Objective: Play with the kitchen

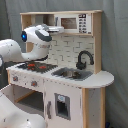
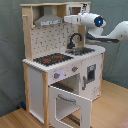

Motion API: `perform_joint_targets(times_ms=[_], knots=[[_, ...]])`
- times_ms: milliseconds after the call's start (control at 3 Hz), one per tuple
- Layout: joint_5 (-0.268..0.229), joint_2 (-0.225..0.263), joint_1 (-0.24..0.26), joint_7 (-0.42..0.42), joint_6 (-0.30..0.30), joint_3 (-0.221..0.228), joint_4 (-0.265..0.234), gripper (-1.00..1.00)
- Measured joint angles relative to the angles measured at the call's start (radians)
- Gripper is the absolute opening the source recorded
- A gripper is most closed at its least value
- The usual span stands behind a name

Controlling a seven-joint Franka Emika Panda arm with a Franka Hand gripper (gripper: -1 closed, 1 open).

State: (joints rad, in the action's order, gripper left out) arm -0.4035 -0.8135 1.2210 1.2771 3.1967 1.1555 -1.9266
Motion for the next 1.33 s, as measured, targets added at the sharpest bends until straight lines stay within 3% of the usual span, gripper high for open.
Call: perform_joint_targets(times_ms=[333,667,1000,1333], knots=[[0.0,0.007,0.012,0.003,-0.003,0.018,0.024,1.0],[0.0,0.009,0.012,0.003,-0.003,0.019,0.024,-1.0],[0.0,0.066,-0.056,0.054,0.002,-0.005,-0.007,-1.0],[0.0,0.067,-0.128,0.068,0.021,-0.056,-0.06,-1.0]])
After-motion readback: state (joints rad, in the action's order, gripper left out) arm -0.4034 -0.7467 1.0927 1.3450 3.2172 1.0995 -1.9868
